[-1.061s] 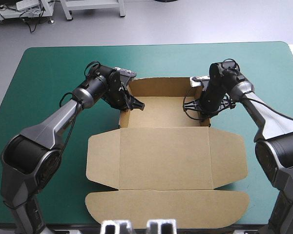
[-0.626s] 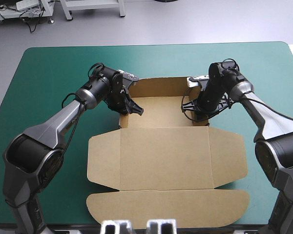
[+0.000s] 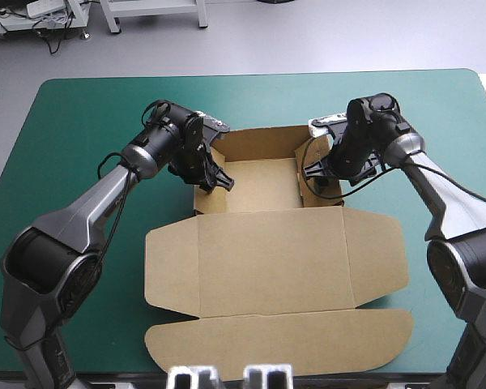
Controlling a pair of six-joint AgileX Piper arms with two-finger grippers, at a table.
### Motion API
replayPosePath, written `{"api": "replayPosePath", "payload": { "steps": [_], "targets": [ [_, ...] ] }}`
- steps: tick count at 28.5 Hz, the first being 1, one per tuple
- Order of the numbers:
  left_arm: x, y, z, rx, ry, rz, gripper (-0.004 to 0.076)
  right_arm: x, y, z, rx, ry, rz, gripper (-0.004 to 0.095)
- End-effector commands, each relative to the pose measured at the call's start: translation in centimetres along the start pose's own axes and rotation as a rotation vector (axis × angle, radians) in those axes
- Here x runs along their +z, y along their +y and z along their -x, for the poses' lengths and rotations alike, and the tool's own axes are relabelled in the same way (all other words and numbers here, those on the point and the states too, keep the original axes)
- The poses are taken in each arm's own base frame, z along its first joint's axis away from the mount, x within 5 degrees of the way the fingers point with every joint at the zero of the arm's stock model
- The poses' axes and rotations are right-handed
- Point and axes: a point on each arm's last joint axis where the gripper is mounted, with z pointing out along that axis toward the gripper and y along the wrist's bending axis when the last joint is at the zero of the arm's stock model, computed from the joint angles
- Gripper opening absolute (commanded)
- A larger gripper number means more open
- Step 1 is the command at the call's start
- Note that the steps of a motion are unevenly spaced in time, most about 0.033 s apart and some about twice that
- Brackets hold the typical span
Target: Fold the box
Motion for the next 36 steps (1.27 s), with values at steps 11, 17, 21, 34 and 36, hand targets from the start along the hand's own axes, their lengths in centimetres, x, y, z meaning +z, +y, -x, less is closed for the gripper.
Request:
{"api": "replayPosePath", "payload": {
  "steps": [11,17,21,34,36],
  "targets": [
    [-8.3,0.7,0.7,-0.014,-0.202,0.033,0.0414,-7.7,0.6,0.6,-0.033,-0.220,0.011,0.0698],
    [-12.7,1.3,-0.1,0.002,-0.316,0.087,0.0407,-8.1,0.6,0.5,-0.056,-0.231,0.007,0.0698],
    [-16.2,1.6,-2.0,0.028,-0.394,0.105,0.0306,-8.1,0.7,0.5,-0.065,-0.231,0.016,0.0698],
    [-21.4,2.2,-16.0,0.072,-0.450,0.235,-0.0006,-8.1,0.7,0.5,-0.074,-0.233,0.011,0.0696],
    [-20.7,1.8,-18.5,0.057,-0.438,0.201,-0.0006,-8.0,0.7,0.7,-0.079,-0.245,0.010,0.0696]
  ]
}}
